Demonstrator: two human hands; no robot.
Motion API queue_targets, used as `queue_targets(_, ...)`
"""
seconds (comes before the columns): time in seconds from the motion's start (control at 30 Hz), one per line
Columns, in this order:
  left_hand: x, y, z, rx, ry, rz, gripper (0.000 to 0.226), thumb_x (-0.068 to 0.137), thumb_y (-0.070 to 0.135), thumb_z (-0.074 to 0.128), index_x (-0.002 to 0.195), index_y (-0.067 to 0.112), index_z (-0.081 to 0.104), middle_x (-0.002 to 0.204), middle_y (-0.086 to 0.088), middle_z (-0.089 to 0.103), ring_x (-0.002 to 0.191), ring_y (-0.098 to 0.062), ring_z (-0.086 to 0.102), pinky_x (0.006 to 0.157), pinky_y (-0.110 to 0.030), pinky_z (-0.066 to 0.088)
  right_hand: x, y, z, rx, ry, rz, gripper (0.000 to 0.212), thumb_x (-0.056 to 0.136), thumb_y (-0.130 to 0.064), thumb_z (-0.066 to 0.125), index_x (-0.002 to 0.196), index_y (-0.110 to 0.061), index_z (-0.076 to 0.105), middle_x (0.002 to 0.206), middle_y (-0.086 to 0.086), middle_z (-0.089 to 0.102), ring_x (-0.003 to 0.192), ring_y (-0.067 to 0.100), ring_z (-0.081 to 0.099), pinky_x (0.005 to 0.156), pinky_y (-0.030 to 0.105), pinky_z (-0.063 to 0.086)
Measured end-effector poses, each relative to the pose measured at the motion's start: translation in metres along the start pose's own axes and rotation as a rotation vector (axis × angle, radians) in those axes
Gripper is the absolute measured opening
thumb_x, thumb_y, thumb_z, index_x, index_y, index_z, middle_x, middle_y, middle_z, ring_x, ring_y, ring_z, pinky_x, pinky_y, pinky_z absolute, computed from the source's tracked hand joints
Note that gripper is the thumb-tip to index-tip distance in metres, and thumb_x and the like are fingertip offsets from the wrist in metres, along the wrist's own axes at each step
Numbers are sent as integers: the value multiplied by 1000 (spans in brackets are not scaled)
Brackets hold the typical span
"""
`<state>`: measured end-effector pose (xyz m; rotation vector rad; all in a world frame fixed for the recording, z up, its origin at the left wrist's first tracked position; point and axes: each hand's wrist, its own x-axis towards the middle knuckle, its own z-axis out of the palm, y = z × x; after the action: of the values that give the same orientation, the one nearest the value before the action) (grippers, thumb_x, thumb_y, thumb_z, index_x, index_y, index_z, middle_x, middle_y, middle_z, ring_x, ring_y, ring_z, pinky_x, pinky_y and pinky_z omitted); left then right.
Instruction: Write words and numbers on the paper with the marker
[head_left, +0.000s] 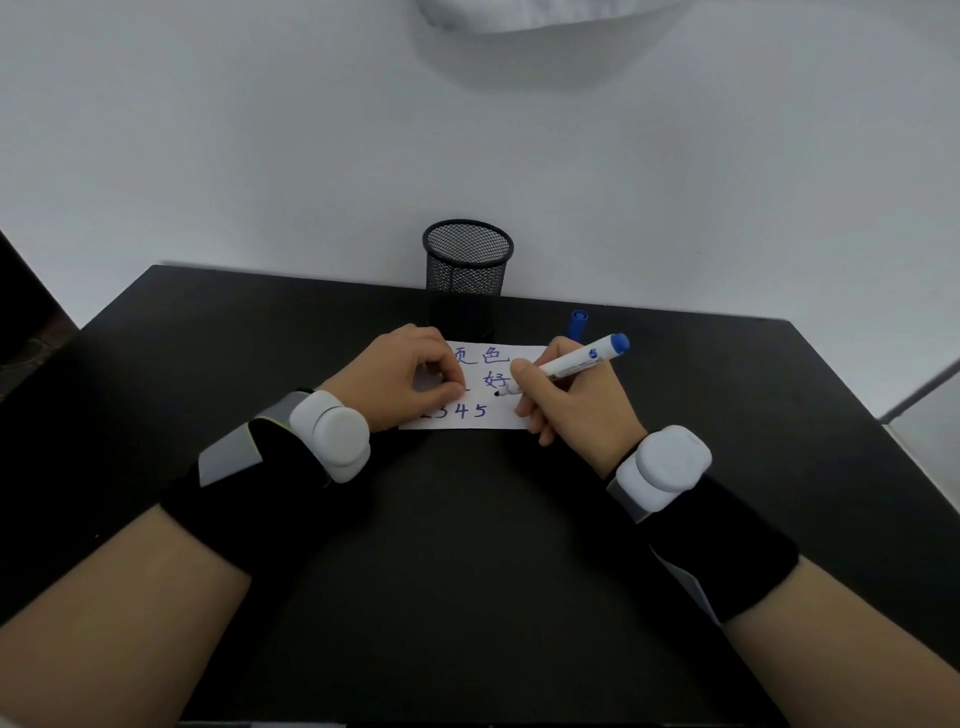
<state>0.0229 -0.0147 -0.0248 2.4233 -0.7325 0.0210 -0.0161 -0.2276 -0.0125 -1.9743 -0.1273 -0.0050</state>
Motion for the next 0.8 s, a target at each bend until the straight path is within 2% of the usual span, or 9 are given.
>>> queue_targets(0.2, 0, -2, 0, -16, -3, -2, 6, 83, 28, 69, 89, 28, 67, 98, 9, 61, 98, -9, 54, 87, -24, 45, -1, 2, -5, -55, 17, 2, 23, 93, -23, 62, 79, -7, 53, 60, 1, 64, 45, 0, 57, 50, 12, 46)
queue_targets(0.3, 0, -2, 1, -17, 12, 3, 6, 83, 27, 69, 89, 25, 69, 97, 9, 62, 97, -9, 54, 86, -20, 43, 0, 3, -4, -68, 16, 1, 23, 92, -24, 63, 78, -9, 53, 60, 0, 64, 46, 0, 57, 52, 13, 45)
queue_targets(0.53, 0, -3, 1, -19, 12, 6, 5, 83, 27, 69, 88, 26, 69, 96, 10, 62, 96, -9, 53, 86, -20, 43, 0, 4, -2, -86, 21, -5, 25, 92, -26, 64, 81, -6, 55, 63, 3, 66, 46, -1, 58, 51, 9, 45)
queue_targets(0.8, 0, -3, 0, -18, 2, 3, 6, 83, 27, 69, 89, 28, 68, 97, 11, 61, 96, -8, 53, 85, -19, 42, 1, 5, -3, -106, -9, -13, 24, 90, -19, 65, 80, 1, 57, 53, -4, 63, 47, 2, 59, 55, 11, 48)
